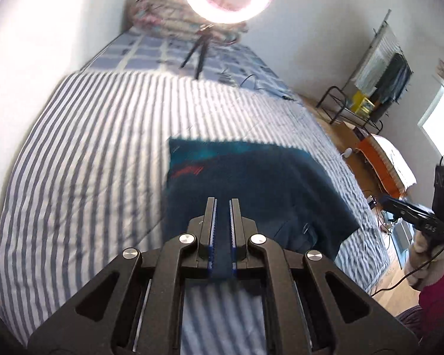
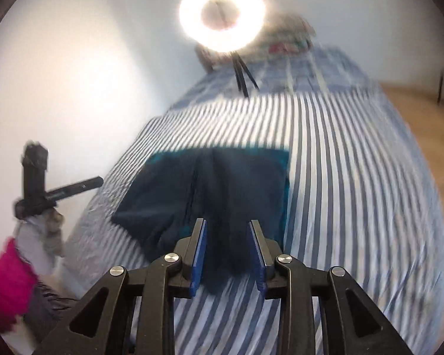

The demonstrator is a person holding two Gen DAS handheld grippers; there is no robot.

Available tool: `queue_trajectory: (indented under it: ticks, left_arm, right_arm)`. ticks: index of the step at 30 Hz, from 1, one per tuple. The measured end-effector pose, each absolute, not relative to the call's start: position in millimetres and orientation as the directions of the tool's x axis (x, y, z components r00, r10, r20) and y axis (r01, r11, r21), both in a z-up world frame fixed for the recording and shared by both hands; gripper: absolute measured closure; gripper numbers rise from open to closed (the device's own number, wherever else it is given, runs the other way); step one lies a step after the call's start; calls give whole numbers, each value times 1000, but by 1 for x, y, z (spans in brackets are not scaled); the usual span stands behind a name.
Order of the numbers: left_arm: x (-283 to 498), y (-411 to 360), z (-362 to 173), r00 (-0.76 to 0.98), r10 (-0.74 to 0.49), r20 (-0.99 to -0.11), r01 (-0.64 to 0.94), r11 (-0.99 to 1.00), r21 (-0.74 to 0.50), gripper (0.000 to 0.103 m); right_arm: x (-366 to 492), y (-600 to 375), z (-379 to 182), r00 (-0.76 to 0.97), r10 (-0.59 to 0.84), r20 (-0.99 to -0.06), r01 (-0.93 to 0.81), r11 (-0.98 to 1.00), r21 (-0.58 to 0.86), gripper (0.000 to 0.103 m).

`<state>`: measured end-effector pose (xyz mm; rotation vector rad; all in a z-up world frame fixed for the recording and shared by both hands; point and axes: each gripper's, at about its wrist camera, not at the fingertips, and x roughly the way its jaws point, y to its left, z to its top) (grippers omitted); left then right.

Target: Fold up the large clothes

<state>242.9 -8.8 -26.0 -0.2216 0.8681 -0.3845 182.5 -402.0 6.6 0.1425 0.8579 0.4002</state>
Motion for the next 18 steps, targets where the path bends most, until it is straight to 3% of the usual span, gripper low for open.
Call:
queue_trajectory:
  ticks: [3,5,12,18]
  left_arm:
    - [270,-33,-15,584,-422,-694,260,906,-333,93]
    - [289,-48,-15,572,-435,-696,273,900,-339,78]
    - [355,-85,-43,508,-456,-731,264,890,-371,78]
    - [368,-92,-104,347,-511,-786,239,859,-453,78]
  right_arm:
    - [221,-378,12,605,408,-684,-308,912,271,73]
    - [253,-367,14,581,439,-685,-316,898,307,76]
    - [343,-323,-31,480,463,-745,-312,884,348,80]
    - [339,-316,-91,381,469,-797,-279,880,385,81]
